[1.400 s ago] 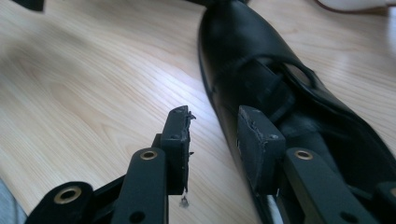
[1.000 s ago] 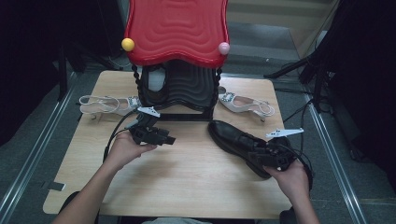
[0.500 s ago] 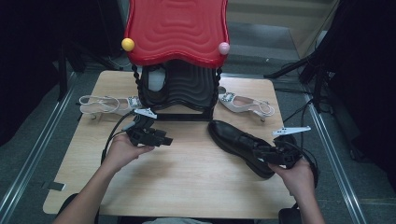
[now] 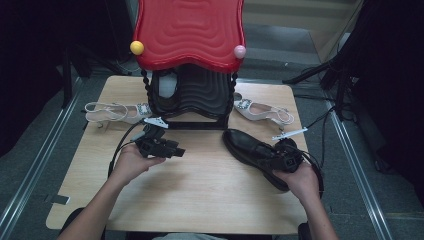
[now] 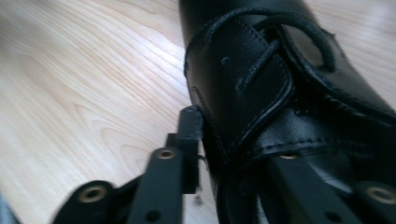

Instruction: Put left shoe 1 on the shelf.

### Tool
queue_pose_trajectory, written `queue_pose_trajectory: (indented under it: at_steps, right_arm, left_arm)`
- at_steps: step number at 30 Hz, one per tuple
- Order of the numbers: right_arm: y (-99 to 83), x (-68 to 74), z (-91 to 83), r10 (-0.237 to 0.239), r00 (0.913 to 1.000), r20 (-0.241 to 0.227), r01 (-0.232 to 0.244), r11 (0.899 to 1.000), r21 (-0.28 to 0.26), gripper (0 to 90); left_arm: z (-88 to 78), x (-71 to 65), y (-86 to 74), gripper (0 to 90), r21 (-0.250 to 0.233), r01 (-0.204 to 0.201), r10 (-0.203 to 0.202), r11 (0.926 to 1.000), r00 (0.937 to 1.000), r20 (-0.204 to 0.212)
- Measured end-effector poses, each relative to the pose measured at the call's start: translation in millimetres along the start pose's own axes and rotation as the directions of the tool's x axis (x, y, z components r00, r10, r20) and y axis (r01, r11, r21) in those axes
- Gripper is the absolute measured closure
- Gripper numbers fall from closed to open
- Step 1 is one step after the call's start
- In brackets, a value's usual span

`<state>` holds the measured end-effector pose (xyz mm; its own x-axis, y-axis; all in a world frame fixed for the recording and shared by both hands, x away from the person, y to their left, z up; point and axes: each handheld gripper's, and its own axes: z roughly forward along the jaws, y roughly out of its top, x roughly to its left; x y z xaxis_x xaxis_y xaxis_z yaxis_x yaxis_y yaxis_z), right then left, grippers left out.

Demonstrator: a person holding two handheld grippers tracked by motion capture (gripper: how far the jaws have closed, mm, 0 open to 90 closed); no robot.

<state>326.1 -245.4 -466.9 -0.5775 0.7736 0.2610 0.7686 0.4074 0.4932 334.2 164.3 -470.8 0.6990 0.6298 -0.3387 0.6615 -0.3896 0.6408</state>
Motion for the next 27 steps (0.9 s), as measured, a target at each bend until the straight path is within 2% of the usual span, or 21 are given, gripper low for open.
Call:
queue_pose_trajectory:
  at_steps: [3, 8, 11, 15, 18, 22, 27]
  right_arm:
    - [-0.4, -3.4, 1.1, 0.033, 0.9984, -0.047, -0.033, 0.999, -0.016, 82.8]
    - [2.0, 1.9, 0.2, 0.037, 0.9983, -0.044, -0.039, 0.999, -0.033, 83.9]
    - [4.6, 9.0, -3.4, 0.042, 0.9971, -0.063, -0.044, 0.998, -0.040, 83.9]
    - [9.5, 25.8, -8.4, 0.001, 0.9975, -0.070, -0.004, 0.999, -0.045, 83.8]
    - [15.2, 37.1, -7.7, -0.028, 0.9960, -0.085, 0.024, 0.999, -0.047, 83.7]
    - [24.7, 53.7, 2.5, -0.059, 0.9926, -0.106, 0.056, 0.998, -0.028, 83.4]
    - [36.8, 78.2, 24.7, -0.108, 0.9871, -0.118, 0.109, 0.994, 0.000, 83.2]
  left_arm:
    - [1.2, 0.4, -0.3, 52.7, 0.004, 0.000, 0.000, 1.0000, 1.0000, 0.000]
    - [1.2, 0.4, -0.4, 56.7, 0.006, 0.002, -0.002, 1.0000, 1.0000, 0.003]
    - [0.2, 0.5, -0.9, 59.2, 0.002, 0.009, -0.009, 1.0000, 0.9999, 0.007]
    - [-1.2, 0.4, -3.5, 63.4, -0.010, 0.023, -0.023, 0.9997, 0.9994, 0.025]
    - [-3.3, 0.2, -5.7, 67.3, -0.020, 0.028, -0.028, 0.9994, 0.9994, 0.022]
    - [-7.0, -0.8, -8.6, 72.7, -0.040, 0.028, -0.027, 0.9988, 0.9995, 0.019]
    - [-10.4, -2.5, -13.0, 79.2, -0.052, 0.017, -0.016, 0.9985, 0.9998, 0.008]
